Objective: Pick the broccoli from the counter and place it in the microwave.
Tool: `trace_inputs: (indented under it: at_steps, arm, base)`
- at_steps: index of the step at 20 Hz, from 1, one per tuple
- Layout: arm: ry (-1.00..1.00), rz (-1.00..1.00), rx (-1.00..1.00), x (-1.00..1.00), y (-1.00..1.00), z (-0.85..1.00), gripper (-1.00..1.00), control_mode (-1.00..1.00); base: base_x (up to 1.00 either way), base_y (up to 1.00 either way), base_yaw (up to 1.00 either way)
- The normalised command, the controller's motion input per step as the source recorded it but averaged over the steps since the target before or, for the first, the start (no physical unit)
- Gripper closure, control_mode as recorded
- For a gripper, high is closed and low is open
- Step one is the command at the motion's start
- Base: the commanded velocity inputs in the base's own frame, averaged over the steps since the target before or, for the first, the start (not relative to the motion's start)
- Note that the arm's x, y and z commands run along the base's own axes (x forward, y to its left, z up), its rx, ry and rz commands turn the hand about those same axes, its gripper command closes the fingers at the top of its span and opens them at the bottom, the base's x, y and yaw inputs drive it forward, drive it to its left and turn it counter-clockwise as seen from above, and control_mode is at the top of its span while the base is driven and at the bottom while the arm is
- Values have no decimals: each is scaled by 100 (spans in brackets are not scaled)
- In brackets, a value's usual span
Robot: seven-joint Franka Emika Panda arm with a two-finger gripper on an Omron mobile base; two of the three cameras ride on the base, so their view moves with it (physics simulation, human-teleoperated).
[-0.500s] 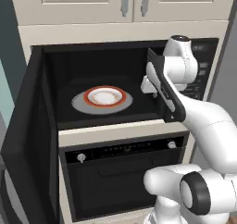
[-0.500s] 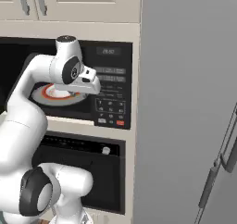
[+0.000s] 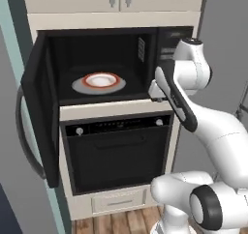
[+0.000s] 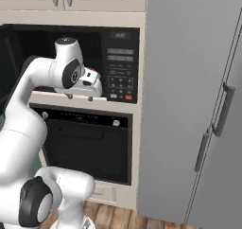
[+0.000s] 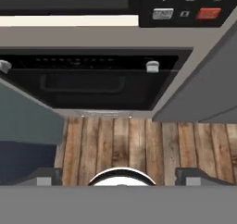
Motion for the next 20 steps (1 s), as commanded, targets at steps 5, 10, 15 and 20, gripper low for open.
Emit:
trace_inputs:
  at_steps: [5,10,15,20]
  arm:
    - [0,0,0,0,0,0,-100,100]
    - [0,0,0,0,0,0,-100,100]
    - [0,0,0,0,0,0,-100,100]
    - [0,0,0,0,0,0,-100,100]
  base:
    - [-65,-8,20]
    - [-30,-19,34]
    - [-6,-70,-33]
    - [0,-1,-94]
